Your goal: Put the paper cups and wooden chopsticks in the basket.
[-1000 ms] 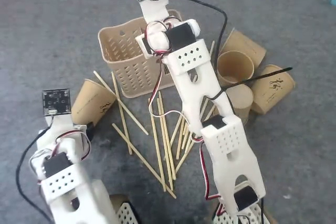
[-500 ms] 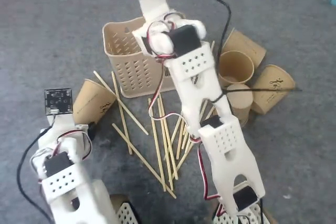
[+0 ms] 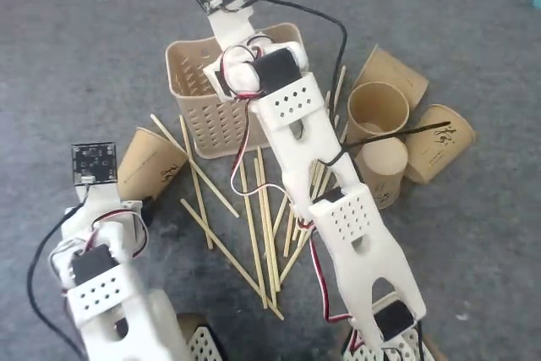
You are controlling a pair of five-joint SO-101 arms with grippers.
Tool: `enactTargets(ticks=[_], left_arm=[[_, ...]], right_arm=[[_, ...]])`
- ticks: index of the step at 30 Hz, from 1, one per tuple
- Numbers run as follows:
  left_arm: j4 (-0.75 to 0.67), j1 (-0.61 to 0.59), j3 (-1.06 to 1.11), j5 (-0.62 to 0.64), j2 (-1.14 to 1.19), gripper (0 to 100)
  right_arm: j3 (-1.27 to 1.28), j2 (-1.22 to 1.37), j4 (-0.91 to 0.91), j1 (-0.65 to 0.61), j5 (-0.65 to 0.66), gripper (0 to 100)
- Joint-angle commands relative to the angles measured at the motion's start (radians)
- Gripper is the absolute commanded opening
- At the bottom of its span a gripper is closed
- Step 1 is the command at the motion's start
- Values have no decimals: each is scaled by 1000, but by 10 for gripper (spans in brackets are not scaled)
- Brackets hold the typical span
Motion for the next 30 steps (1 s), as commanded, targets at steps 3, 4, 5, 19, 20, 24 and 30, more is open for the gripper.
enactTargets(ticks=[3,4,5,19,20,24,30], left_arm=[[-23,11,-4,-17,-17,305],[-23,11,-4,-17,-17,305],[-23,11,-4,-17,-17,305],[-23,11,-4,-17,-17,305],[-23,11,-4,-17,-17,305],[-23,11,-4,-17,-17,305],[-23,11,-4,-17,-17,305]], right_arm=[[-6,7,-7,68,12,23],[-8,7,-7,71,12,5],[-8,4,-8,74,12,7],[-87,-10,-8,165,-149,6],[-87,-10,-7,173,-149,6],[-87,-15,-8,174,-150,6],[-87,-15,-21,165,-175,6]])
